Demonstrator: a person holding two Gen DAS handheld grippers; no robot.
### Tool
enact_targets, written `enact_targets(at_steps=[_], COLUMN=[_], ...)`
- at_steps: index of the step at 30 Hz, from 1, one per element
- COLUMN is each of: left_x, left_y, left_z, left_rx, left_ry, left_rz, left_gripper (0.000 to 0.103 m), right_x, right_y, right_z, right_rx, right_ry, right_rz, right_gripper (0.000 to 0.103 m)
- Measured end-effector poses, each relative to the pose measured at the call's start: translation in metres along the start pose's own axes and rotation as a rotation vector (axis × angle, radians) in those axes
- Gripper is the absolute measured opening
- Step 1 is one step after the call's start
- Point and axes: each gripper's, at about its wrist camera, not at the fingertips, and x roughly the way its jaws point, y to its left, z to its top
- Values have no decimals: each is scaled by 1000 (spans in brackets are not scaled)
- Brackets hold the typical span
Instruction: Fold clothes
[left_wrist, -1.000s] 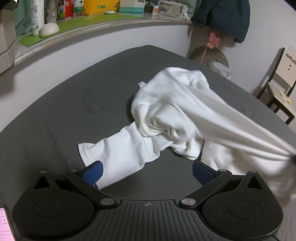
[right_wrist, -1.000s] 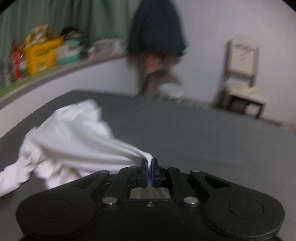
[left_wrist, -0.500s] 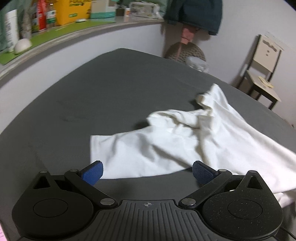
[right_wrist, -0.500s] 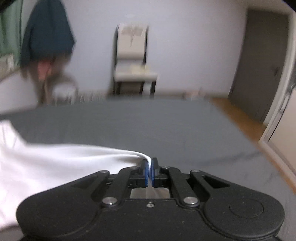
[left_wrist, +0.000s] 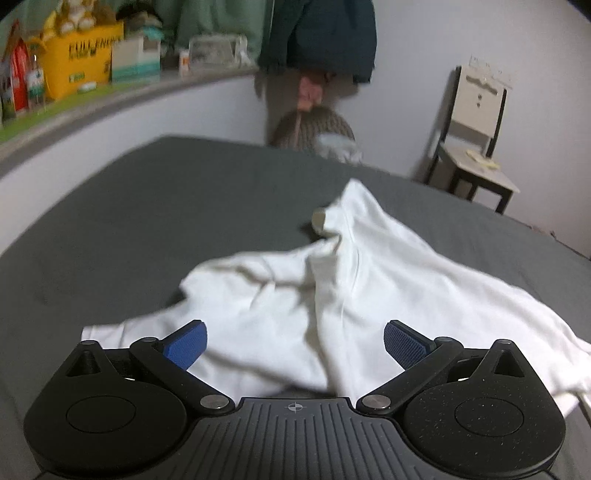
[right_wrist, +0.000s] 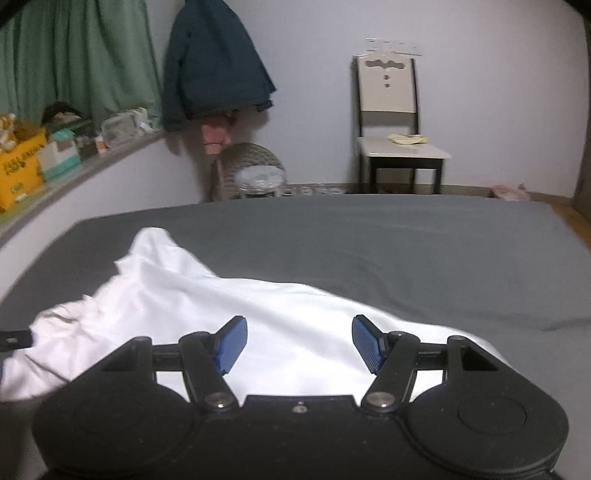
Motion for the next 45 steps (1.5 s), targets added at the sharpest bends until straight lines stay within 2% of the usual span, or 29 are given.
enact_targets(at_steps=[3,7,9,11,13,15,17,19,23,25,29,33,36,38,40,41,42,45], left_x=[8,20,26,31,37,43,50,52,53,55,61,71,80,84,86,87,88,87], left_y=[-8,-16,-24,-35,-43,-51,-49,-48,-50,-51,-53,-57,-61,-64,-63,-61,-59,-51], left_z=[2,1,-1,-3,-4,-4,-5,-7,-9,-8,-10,-9,-8,-8,-9,-10,-9,-8], left_rx=[-2,-12,-1,25,61,95,77,69,88,85,91,89,79,85,87,81,73,32], left_ry=[-6,20,14,-2,-18,-32,-19,-16,-41,-32,-9,-5,11,21,33,41,46,47], left_rz=[-1,-27,-27,-16,24,61,50,16,12,1,-8,19,39,56,67,67,64,34], left_gripper=[100,95,94,88,70,64,64,53,52,45,43,42,32,31,21,19,10,7], right_x=[7,5,4,3,3,1,6,8,13,16,20,19,20,21,22,22,23,24], right_y=[19,38,41,45,48,42,41,41,39,38,36,33,34,34,34,34,34,34], right_z=[-10,-32,-34,-36,-38,-40,-39,-41,-44,-45,-45,-44,-45,-46,-46,-46,-46,-47], right_rx=[-16,-103,-108,-113,-118,-108,-97,-92,-77,-68,-48,-15,-17,-17,-15,-14,-15,-19], right_ry=[17,25,32,39,46,54,66,73,99,107,120,127,127,132,138,140,139,137], right_rz=[97,163,178,194,209,221,237,241,252,258,259,271,270,269,268,267,267,266], right_gripper=[62,62,62,62,62,62,62,62,62,62,62,62,62,62,62,62,62,62])
